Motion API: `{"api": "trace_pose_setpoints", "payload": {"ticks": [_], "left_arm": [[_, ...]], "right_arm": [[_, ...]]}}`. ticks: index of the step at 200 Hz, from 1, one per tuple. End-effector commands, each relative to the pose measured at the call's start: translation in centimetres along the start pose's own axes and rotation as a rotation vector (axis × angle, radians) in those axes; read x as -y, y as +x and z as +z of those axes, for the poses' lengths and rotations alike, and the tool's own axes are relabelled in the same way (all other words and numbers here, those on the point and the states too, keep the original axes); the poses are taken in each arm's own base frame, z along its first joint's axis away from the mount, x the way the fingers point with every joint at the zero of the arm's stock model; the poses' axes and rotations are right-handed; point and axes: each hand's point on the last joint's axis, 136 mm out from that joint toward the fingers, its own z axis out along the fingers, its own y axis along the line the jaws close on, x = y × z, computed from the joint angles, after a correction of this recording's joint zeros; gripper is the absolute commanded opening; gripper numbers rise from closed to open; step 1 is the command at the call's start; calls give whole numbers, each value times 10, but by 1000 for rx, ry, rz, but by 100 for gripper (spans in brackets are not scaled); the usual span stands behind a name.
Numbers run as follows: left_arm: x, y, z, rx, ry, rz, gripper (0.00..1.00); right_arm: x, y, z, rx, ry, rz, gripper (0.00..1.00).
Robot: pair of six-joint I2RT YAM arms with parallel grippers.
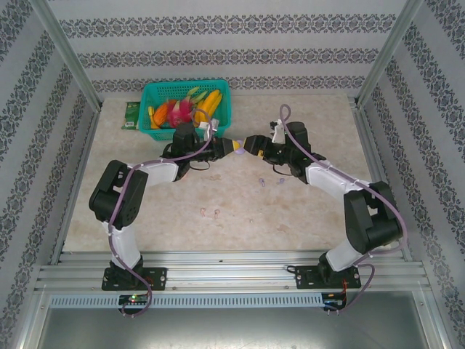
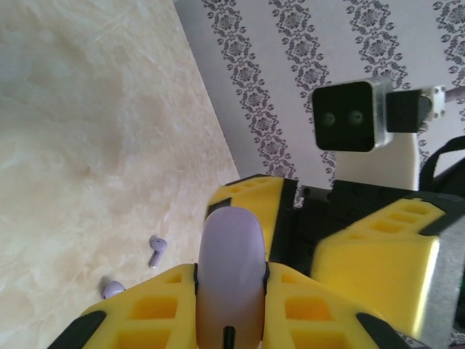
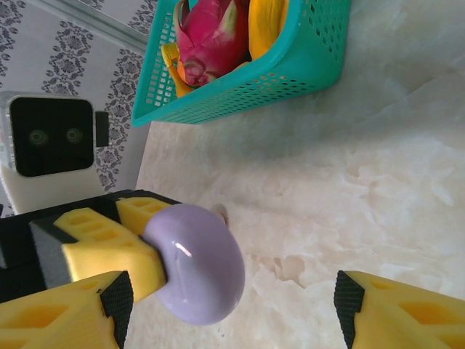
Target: Insert the wireless bluetooth earbuds into the charging case
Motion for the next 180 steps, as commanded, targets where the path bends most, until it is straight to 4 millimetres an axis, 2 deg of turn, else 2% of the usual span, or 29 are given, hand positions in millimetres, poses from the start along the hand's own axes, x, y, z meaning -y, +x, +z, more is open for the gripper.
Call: {"api": "trace_pose_setpoints", "payload": {"ticks": [1, 73, 128, 155, 180], "left_arm": [[31, -8, -5, 6, 54, 77, 0], [49, -13, -11, 22, 77, 105, 0], [56, -14, -14, 31, 84, 119, 0], [56, -14, -14, 33, 83, 120, 0], [55, -12, -14, 31, 80, 120, 0]], "right_arm": [[-8, -7, 7, 15, -28, -29, 74], [34, 8, 15, -1, 36, 61, 70], [54, 17, 14, 0, 72, 105, 68], [54, 18, 12, -2, 63, 118, 68], [38, 13, 3, 9, 19, 119, 67]]}}
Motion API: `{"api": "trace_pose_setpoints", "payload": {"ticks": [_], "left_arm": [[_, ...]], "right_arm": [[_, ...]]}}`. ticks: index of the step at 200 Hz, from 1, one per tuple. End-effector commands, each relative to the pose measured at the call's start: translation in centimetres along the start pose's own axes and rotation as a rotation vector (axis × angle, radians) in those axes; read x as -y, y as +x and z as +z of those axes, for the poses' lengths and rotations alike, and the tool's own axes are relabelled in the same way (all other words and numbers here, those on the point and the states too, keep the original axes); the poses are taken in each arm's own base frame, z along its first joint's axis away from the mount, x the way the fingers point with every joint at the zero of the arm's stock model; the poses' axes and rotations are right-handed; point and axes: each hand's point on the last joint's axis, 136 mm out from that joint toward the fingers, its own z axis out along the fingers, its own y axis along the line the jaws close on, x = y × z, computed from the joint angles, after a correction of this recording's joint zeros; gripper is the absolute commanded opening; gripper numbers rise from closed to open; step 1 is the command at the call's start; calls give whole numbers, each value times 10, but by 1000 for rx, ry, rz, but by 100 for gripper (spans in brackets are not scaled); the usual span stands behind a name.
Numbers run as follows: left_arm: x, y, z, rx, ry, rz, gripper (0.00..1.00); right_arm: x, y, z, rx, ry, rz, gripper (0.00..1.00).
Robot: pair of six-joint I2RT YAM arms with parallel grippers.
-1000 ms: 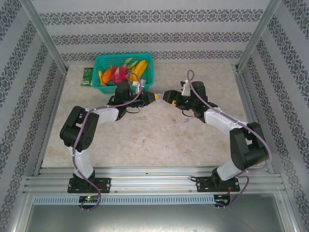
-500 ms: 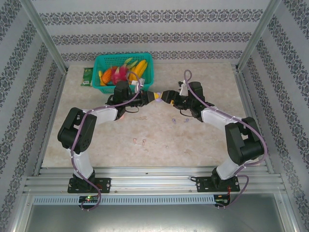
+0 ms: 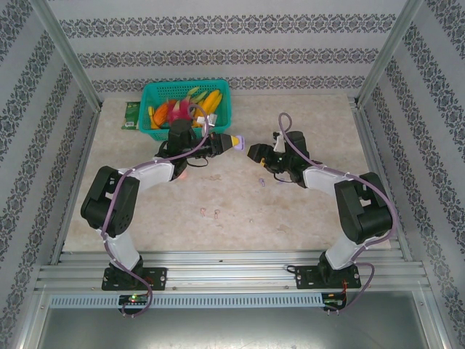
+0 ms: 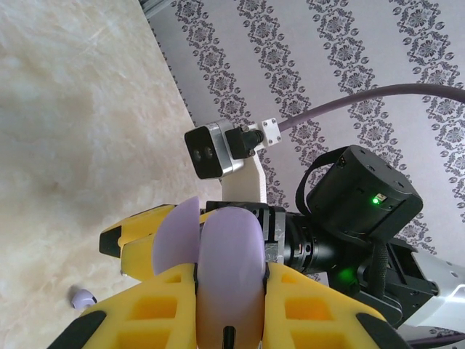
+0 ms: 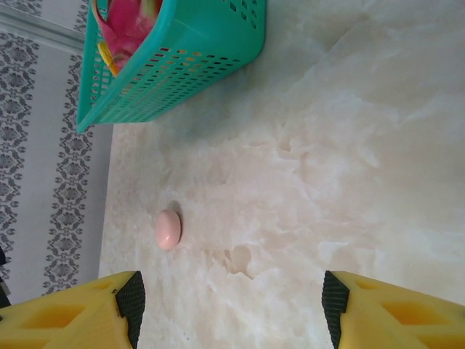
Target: Insert the wireless bluetooth earbuds into the charging case
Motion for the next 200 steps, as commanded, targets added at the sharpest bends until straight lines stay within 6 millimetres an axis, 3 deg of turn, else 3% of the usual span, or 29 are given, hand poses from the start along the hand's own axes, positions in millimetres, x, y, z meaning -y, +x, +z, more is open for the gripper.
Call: {"api": "trace_pose_setpoints", "payload": {"ticks": [1, 36, 65, 123, 200], "left_arm": [[22, -5, -2, 11, 50, 80, 0], [19, -3, -1, 5, 51, 77, 0], [18, -3, 1, -3, 58, 69, 0], [18, -4, 4, -9, 78, 55, 0], [16, 1, 10, -26, 80, 47, 0]], "right_arm": [[-15, -5, -11, 20, -51, -1, 67], [-40, -4, -36, 29, -125, -36, 67], [-56, -1, -43, 20, -177, -74, 66], [-73, -3, -32, 2, -230, -97, 57], [-77, -7, -21, -1, -240, -91, 53]]}}
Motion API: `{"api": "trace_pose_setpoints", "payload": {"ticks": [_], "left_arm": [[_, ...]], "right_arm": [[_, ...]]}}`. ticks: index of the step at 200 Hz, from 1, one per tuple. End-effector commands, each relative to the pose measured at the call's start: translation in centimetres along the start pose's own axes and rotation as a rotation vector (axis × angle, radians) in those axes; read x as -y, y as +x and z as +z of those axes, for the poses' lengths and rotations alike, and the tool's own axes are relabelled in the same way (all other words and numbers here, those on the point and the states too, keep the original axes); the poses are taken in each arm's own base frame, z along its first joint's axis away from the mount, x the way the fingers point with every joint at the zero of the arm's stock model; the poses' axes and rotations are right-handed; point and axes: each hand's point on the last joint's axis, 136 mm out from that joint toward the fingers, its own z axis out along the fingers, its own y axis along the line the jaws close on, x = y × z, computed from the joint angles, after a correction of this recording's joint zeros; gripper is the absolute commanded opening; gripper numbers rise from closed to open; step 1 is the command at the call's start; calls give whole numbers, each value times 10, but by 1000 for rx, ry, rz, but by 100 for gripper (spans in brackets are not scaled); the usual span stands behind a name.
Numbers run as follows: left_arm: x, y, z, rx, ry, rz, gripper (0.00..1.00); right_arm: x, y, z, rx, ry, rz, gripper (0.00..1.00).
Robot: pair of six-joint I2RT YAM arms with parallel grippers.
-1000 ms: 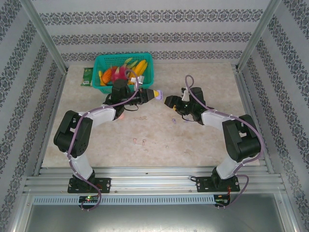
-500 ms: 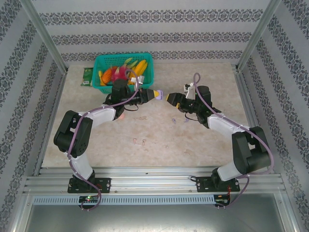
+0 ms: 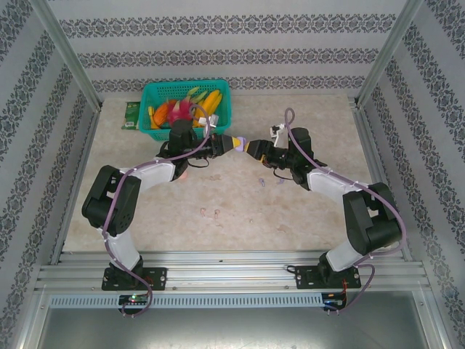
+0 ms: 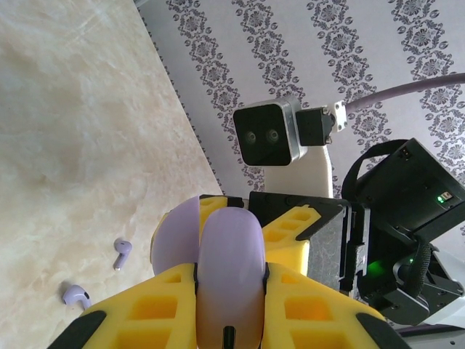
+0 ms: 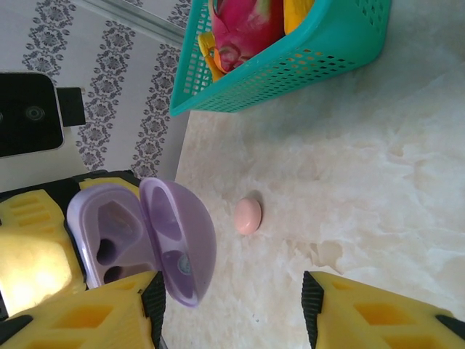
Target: Insert the wireless bluetooth earbuds into the charging case
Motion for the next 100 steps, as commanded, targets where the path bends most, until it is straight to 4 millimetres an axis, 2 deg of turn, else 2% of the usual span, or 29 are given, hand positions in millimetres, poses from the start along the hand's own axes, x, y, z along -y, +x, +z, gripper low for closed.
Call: {"api": "trace_pose_setpoints", "payload": {"ticks": [1, 46, 100], "left_arm": [[15, -6, 6, 1, 57, 49, 0], [18, -6, 8, 0, 63, 53, 0], [20, -7, 8, -1, 67, 55, 0]], "right_arm": [[-16, -9, 5, 11, -49, -30, 53], [-6, -6, 11, 0, -36, -7, 46], [-4, -2, 14, -7, -34, -3, 36]]}}
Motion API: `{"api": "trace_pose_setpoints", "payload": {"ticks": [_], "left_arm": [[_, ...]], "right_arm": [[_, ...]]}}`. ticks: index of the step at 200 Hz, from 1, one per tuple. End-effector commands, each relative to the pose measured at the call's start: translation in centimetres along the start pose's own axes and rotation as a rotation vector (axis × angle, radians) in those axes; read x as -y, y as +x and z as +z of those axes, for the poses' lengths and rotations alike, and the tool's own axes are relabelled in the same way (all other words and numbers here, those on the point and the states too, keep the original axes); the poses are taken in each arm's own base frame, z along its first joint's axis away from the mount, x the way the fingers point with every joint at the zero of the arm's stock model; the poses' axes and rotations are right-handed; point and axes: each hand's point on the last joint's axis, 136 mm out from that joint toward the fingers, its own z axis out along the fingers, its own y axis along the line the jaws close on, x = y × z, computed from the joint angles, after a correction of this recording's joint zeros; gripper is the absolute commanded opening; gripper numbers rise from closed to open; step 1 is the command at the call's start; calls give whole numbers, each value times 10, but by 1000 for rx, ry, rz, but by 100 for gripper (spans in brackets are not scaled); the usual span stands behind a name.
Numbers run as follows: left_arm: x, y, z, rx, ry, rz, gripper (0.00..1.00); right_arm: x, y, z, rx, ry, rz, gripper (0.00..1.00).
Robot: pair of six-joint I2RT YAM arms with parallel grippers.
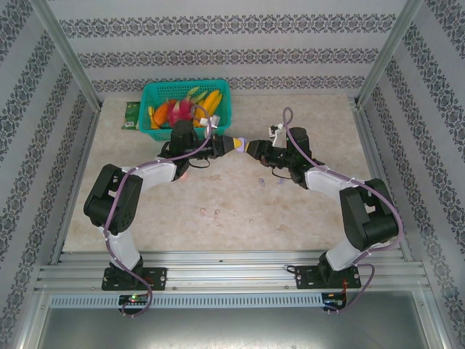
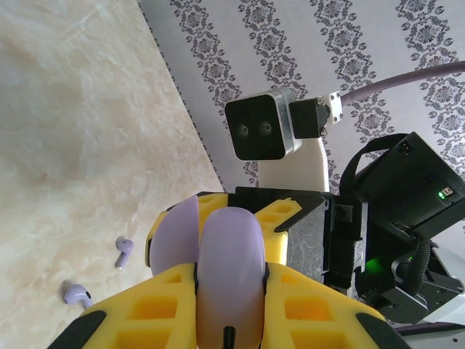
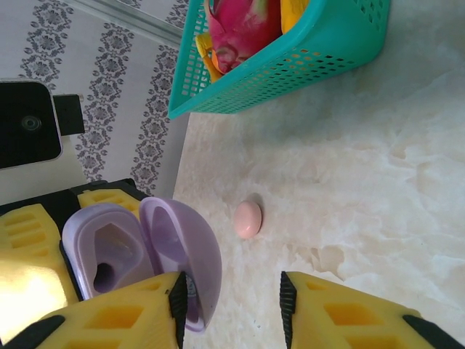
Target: Insert the wireless bluetooth earbuds into the charging case
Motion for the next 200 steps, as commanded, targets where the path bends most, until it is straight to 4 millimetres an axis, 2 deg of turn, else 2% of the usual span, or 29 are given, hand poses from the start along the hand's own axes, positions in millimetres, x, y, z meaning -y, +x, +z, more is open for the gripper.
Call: {"api": "trace_pose_setpoints", "payload": {"ticks": [1, 72, 115, 133, 145, 176, 200], "left_arm": [[22, -9, 5, 6, 64, 57, 0], [22, -5, 6, -1, 64, 52, 0], [21, -4, 7, -2, 61, 49, 0], [20, -4, 7, 2, 52, 46, 0], [18, -5, 7, 7, 40, 46, 8], [12, -9, 2, 41, -14, 54, 59], [13, -17, -8, 73, -73, 76, 82]], "right_arm": [[-8, -1, 6, -2, -28, -21, 36], [-26, 0, 13, -22, -61, -44, 13], [-28, 2, 13, -20, -54, -49, 4], [-28, 1, 12, -12, -44, -49, 3], [-29, -1, 10, -2, -33, -56, 3], [-21, -5, 3, 16, 60, -68, 0], [-13, -11, -3, 28, 101, -62, 0]]}}
